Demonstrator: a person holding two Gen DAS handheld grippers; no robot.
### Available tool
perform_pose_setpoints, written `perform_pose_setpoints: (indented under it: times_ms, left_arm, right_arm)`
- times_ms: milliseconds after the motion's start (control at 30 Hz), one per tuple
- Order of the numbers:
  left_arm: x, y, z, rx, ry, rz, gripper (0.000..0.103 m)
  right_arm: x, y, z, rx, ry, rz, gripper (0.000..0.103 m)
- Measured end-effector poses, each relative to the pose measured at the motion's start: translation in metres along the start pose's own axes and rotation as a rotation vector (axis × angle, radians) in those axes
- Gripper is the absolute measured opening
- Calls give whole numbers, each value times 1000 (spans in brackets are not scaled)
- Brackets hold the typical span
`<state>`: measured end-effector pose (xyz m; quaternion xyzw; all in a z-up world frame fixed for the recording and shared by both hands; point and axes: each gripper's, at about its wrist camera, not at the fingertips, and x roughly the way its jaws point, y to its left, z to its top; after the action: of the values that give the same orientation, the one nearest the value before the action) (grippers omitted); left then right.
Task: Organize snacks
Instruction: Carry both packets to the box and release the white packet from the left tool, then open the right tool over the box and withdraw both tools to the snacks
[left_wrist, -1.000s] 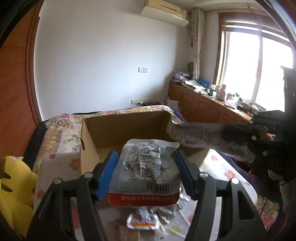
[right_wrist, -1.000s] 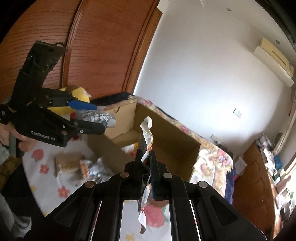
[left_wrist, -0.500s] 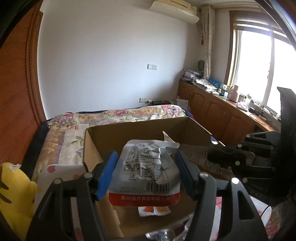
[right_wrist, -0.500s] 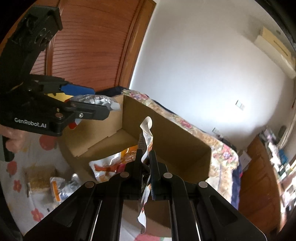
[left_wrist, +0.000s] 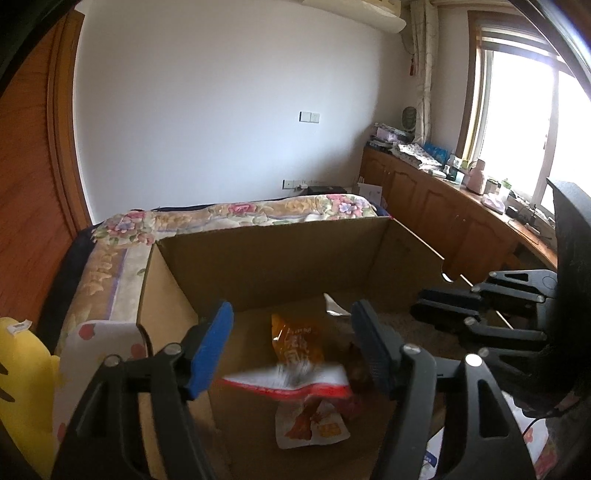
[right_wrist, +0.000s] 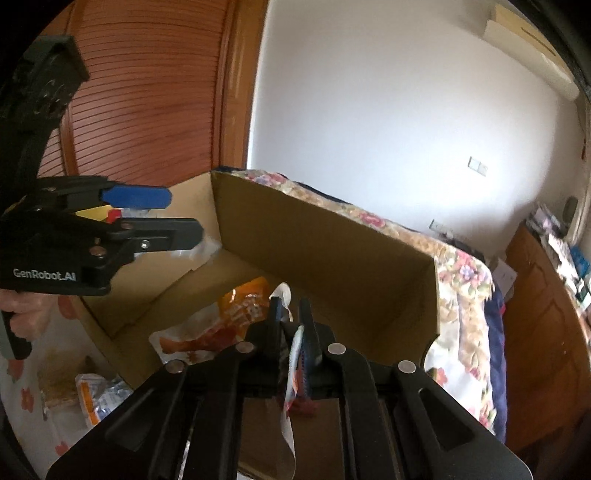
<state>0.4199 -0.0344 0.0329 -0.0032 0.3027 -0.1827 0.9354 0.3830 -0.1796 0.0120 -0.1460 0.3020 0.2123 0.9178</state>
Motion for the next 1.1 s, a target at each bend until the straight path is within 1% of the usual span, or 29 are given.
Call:
perform_pose_setpoints:
  times_ms: [67, 100, 133, 267, 367, 467, 633, 767, 867, 1033, 1100]
  left_arm:
    - [-2, 0, -1, -5, -2, 3, 70]
    - [-4, 0, -2, -8, -3, 2, 70]
    - [-6, 0, -2, -11, -4, -1, 70]
    - [-22, -1, -5, -14, -17, -1, 70]
    - [-39, -4, -9, -7, -28, 2, 70]
    - [-60, -10, -19, 11, -38, 10, 70]
    - [-88, -18, -41, 51, -41, 23, 70]
    - [-106, -21, -68, 68, -33, 21, 70]
    - [-110, -20, -88, 70, -12, 15, 70]
    - [-100, -20, -128, 92, 37, 42, 70]
    - [-96, -19, -143, 92, 60, 43, 70]
  right_arm:
    - [-5, -2, 1, 23, -5, 3, 15]
    - [-7, -3, 1, 28, -6, -3, 23]
    - [-9, -3, 1, 31, -7, -6, 25]
    - [-29, 1, -1, 45, -16, 2, 26]
    - [-50, 1, -6, 61, -20, 5, 29]
    - [-74, 4, -18, 86, -19, 7, 34]
    - [-115, 8, -49, 124, -11, -6, 43]
    - [-142, 9, -80, 166, 1, -24, 49]
    - [-153, 7, -107, 208, 20, -34, 55]
    - [-157, 5, -149, 263, 76, -56, 60]
    - [-157, 7, -167, 273, 98, -73, 61]
